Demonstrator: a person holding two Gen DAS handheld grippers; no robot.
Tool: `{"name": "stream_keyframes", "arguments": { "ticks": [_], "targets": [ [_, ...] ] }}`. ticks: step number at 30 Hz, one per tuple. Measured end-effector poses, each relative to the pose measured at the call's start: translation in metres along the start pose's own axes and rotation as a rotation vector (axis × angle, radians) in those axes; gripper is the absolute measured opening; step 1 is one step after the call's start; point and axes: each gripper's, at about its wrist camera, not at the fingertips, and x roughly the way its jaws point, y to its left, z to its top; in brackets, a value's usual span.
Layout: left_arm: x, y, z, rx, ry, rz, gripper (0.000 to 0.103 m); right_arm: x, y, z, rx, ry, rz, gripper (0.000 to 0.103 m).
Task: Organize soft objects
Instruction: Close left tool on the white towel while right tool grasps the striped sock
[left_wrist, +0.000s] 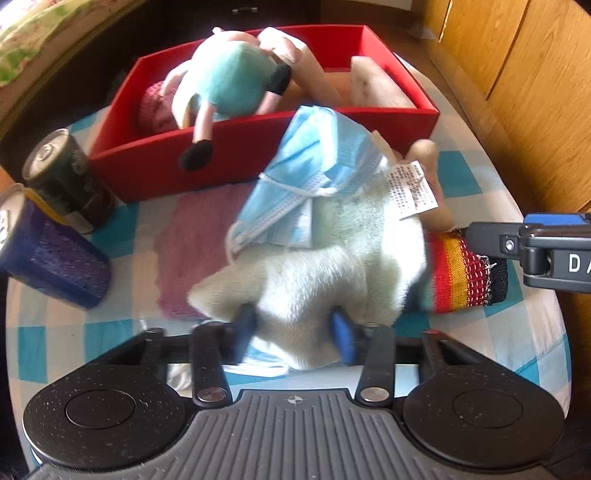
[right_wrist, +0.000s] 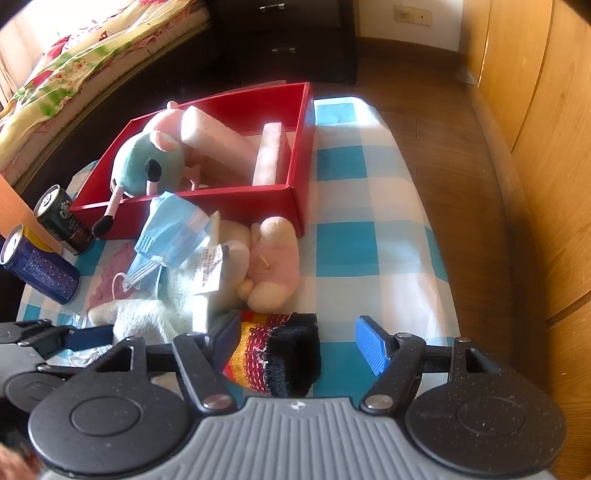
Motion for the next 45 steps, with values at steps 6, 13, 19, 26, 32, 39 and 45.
{"name": "stream_keyframes", "arguments": {
  "ticks": [6,13,19,26,32,39,45],
  "targets": [
    [-0.013,0.015,0.000,-0.044,0.001,-0.063,0.019,0.002,-0.003,0.000,0.019,0.021,0.028,0.047],
    [-0.035,0.028,0.004,-0.085,-0.036,-0.110,0.017,0.004,0.001,0.000,0.026,0.030,0.052,0.047],
    [-0.055,0.046,0.000,-0.130,-0.069,-0.145,0.017,0.007,0.006,0.001,0.009,0.040,0.066,0.047],
    [-0.087,0.072,-0.001,-0.208,-0.137,-0.242,0.017,0.009,0.004,0.004,0.055,0.045,0.109,0.047],
    [-0.126,0.096,0.000,-0.276,-0.247,-0.323,0.017,0.008,0.004,0.008,0.083,0.027,0.113,0.047],
    [-0.151,0.111,0.001,-0.316,-0.326,-0.316,0.017,0.000,0.007,0.013,0.116,0.013,0.201,0.047],
    [-0.161,0.123,0.001,-0.359,-0.369,-0.318,0.017,0.001,0.024,0.013,0.014,0.014,0.174,0.047]
  ]
}}
